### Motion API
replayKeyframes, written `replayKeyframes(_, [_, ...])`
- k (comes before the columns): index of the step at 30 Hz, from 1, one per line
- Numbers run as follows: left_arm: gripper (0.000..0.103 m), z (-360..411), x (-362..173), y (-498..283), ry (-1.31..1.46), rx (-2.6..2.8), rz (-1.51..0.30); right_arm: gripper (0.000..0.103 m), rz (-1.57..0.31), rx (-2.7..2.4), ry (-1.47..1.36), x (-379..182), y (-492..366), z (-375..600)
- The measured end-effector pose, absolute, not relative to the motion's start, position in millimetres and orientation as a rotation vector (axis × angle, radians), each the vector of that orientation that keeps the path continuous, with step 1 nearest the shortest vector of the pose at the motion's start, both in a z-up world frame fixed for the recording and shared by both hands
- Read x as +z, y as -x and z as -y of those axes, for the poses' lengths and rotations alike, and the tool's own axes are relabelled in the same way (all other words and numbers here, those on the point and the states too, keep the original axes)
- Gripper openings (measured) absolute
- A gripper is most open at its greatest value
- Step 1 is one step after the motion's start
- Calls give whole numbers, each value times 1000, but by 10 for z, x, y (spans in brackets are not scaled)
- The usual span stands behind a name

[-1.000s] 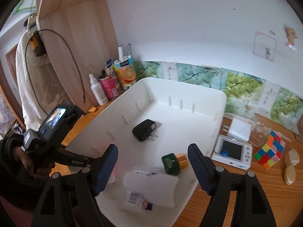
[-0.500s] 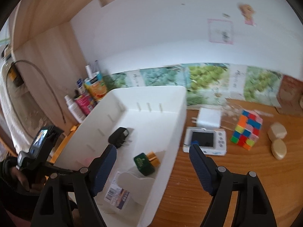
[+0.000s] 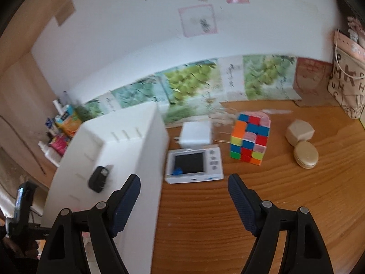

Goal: Organize rigid objects
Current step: 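Move the right tool to the Rubik's cube and grasp it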

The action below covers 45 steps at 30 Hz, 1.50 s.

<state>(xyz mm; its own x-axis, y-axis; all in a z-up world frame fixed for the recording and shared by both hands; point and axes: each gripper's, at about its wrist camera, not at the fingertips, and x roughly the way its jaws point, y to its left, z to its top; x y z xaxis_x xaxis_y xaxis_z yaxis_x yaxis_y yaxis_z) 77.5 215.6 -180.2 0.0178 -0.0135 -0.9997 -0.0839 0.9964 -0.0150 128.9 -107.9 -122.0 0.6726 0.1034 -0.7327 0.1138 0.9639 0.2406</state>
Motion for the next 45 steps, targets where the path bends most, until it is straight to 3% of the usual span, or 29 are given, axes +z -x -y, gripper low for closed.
replayKeyframes(9, [19, -2204, -1817, -778, 114, 76, -1561, 80, -888, -68, -314, -1498, -1531, 1268])
replayKeyframes(20, [20, -2247, -1871, -896, 101, 82, -1599, 80, -751, -264, -259, -1465, -1747, 1531])
replayKeyframes(31, [20, -2205, -1889, -990, 99, 94, -1601, 79, -844, -336, -272, -1744, -1936, 1691])
replayKeyframes(33, [21, -2204, -1889, -998, 100, 97, -1601, 75, -845, -332, -266, -1763, -1946, 1684])
replayKeyframes(35, [21, -2205, -1886, -999, 101, 100, -1600, 61, -861, -335, -256, -1791, -1970, 1690])
replayKeyframes(36, [21, -2209, -1881, -986, 101, 100, -1599, 59, -865, -329, -260, -1800, -1974, 1698])
replayKeyframes(45, [21, -2223, -1868, -946, 105, 102, -1590, 58, -858, -310, -301, -1783, -1936, 1748])
